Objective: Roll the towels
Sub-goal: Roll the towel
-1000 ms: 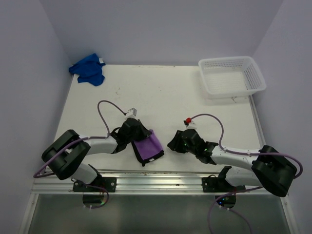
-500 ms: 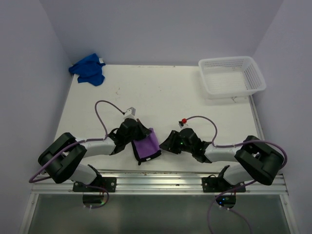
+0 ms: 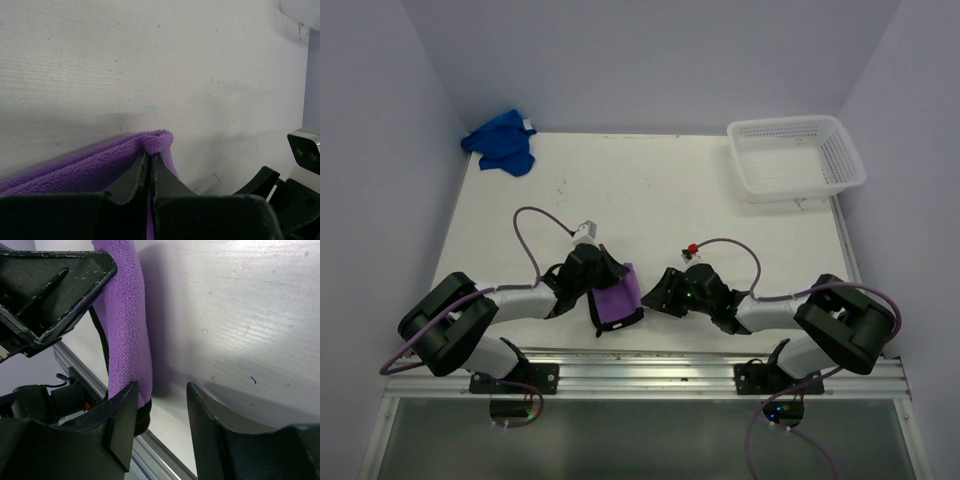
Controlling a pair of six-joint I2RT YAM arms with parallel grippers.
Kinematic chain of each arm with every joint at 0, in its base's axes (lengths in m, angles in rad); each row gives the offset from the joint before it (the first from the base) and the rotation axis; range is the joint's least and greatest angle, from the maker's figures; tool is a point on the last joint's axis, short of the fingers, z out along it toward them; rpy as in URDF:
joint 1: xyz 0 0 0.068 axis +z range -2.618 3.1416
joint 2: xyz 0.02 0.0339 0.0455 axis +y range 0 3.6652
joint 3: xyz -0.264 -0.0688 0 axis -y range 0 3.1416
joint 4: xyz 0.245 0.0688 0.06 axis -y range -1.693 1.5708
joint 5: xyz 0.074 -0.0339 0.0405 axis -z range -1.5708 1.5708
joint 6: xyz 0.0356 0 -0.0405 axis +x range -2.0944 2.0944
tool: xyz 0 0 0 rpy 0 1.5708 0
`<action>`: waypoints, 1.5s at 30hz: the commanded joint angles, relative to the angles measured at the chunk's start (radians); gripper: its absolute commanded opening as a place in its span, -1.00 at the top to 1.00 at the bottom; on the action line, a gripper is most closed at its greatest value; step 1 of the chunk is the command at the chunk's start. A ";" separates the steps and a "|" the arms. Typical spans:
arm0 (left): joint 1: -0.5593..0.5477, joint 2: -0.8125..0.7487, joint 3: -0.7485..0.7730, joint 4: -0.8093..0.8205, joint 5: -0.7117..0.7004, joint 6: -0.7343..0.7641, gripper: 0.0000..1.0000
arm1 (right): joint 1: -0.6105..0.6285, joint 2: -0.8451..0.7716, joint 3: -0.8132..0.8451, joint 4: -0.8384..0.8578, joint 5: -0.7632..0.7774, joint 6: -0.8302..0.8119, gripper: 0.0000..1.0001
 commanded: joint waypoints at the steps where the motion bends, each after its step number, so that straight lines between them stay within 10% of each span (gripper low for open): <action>1: 0.008 -0.026 -0.016 0.043 -0.039 -0.004 1.00 | 0.013 0.025 0.043 0.065 -0.026 0.021 0.05; 10: 0.008 -0.031 -0.021 0.029 -0.030 0.010 1.00 | 0.044 -0.124 0.127 -0.359 0.202 -0.070 0.10; 26: 0.012 -0.058 -0.030 0.023 -0.013 0.023 1.00 | 0.121 0.037 0.293 -0.322 0.196 -0.217 -0.10; 39: 0.027 -0.083 -0.019 -0.005 0.007 0.042 1.00 | 0.173 0.068 0.388 -0.498 0.328 -0.311 0.63; 43: 0.043 -0.089 -0.010 0.000 0.052 0.065 0.10 | 0.185 0.081 0.420 -0.544 0.356 -0.340 1.00; 45: 0.050 -0.090 -0.002 -0.008 0.064 0.073 0.04 | 0.191 0.084 0.436 -0.556 0.370 -0.357 1.00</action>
